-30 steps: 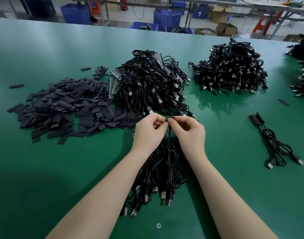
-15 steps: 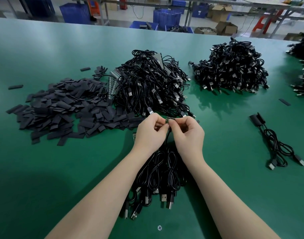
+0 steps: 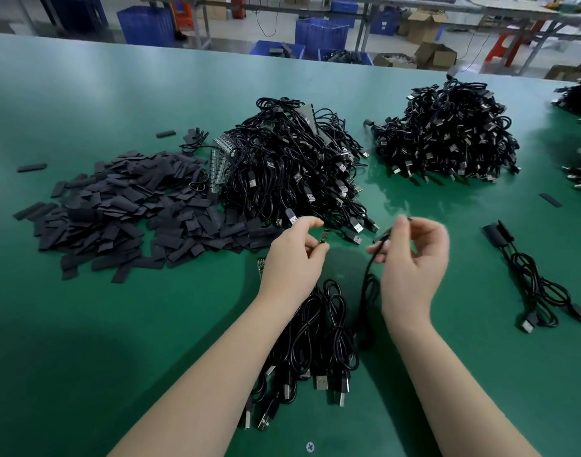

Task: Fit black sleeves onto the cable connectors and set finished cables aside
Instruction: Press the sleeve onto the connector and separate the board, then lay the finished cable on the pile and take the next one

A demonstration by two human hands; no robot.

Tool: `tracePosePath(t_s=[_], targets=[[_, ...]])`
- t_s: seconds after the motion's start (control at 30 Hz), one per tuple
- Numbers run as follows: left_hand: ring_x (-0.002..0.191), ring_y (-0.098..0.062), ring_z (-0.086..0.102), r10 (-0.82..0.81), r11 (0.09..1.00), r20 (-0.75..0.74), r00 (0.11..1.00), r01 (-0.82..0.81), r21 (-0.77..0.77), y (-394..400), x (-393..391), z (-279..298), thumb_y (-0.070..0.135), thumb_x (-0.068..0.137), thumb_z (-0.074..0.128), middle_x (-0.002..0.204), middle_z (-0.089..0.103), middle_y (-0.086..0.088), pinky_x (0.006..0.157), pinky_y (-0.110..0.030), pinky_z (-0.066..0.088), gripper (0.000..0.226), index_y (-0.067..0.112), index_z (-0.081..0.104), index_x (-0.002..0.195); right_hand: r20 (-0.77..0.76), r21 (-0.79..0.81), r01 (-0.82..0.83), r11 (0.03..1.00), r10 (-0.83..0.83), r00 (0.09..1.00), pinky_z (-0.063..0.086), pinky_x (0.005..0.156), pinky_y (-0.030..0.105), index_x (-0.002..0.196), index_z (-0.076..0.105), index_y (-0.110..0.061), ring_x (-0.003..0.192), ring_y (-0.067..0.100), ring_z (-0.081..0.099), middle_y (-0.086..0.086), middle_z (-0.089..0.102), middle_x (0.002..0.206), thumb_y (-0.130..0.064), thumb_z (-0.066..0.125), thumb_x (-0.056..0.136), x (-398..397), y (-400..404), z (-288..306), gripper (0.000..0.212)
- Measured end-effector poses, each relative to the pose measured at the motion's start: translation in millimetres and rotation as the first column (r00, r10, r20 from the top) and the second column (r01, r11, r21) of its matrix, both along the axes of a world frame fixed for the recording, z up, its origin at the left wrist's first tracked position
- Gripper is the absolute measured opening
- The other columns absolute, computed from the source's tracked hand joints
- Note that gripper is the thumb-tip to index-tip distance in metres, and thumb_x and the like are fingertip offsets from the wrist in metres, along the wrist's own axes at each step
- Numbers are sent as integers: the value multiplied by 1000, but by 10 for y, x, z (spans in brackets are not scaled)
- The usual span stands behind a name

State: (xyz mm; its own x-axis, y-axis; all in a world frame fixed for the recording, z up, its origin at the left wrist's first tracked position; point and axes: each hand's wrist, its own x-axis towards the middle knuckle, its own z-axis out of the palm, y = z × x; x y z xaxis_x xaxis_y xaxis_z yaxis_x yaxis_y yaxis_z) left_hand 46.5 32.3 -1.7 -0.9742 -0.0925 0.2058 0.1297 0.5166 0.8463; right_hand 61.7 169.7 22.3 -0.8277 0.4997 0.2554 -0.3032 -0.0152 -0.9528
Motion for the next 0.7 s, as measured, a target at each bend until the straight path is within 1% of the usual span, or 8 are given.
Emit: tracePosePath(t_s=[0.13, 0.27, 0.33, 0.4, 0.5, 0.57, 0.63, 0.7], targets=[[89, -10, 60, -32, 980, -41, 999, 23, -197, 19, 3, 12, 18, 93, 62, 100, 63, 7, 80, -29, 51, 33, 29, 61, 124, -253, 48, 102, 994, -87, 964, 50, 53, 25, 95, 49, -20, 56, 15, 51, 1, 52, 85, -13, 53, 101, 49, 159, 431, 10], [110, -15, 55, -101, 936, -7, 995, 93, -340, 27, -25, -7, 29, 97, 57, 121, 60, 2, 94, -29, 45, 40, 24, 56, 137, -330, 198, 84, 977, -14, 944, 48, 65, 25, 94, 53, -22, 71, 18, 57, 6, 58, 87, -14, 58, 99, 100, 111, 806, 10], [104, -8, 54, -85, 968, -34, 996, 75, -238, 28, -8, 56, 31, 100, 51, 125, 57, 6, 92, -24, 44, 43, 25, 48, 143, -297, 235, -13, 972, 85, 951, 50, 67, 25, 94, 55, -21, 74, 14, 62, 14, 63, 89, -14, 60, 98, 102, 12, 934, 10], [109, -1, 51, 46, 999, -145, 988, -45, 12, -4, 12, 174, 34, 104, 40, 129, 54, 11, 99, -26, 43, 41, 23, 46, 143, -250, 180, -129, 975, 172, 953, 53, 67, 25, 93, 53, -20, 71, 15, 66, 13, 66, 89, -13, 59, 98, 76, -100, 1012, 10], [119, -3, 51, 306, 939, -364, 880, -214, 270, -213, 63, 381, 30, 103, 35, 129, 57, 6, 104, -31, 44, 39, 16, 51, 136, -142, -105, -275, 956, 259, 955, 56, 69, 27, 96, 50, -11, 67, 16, 69, 7, 63, 87, -10, 56, 100, -21, -254, 1019, 7], [115, -6, 54, 361, 924, -598, 716, -361, 126, -400, 96, 475, 19, 100, 44, 121, 61, 4, 103, -27, 41, 31, 13, 61, 125, -2, -270, -326, 906, 338, 941, 57, 68, 24, 102, 52, -6, 67, 14, 71, 8, 62, 90, -8, 56, 99, -85, -329, 918, 5], [108, -12, 60, 271, 822, -752, 601, -550, -144, -492, 128, 526, 12, 94, 52, 110, 68, 6, 100, -31, 37, 27, 21, 70, 112, 172, -350, -354, 867, 431, 886, 58, 65, 23, 105, 53, -7, 68, 15, 72, 13, 62, 97, -4, 56, 98, -112, -382, 725, 8], [101, -11, 63, 203, 781, -683, 702, -536, -319, -453, 152, 554, 15, 92, 53, 106, 70, 11, 97, -34, 37, 29, 29, 71, 110, 298, -377, -370, 849, 489, 820, 60, 64, 26, 103, 52, -7, 68, 17, 71, 17, 62, 99, 0, 55, 97, -105, -406, 499, 10]])
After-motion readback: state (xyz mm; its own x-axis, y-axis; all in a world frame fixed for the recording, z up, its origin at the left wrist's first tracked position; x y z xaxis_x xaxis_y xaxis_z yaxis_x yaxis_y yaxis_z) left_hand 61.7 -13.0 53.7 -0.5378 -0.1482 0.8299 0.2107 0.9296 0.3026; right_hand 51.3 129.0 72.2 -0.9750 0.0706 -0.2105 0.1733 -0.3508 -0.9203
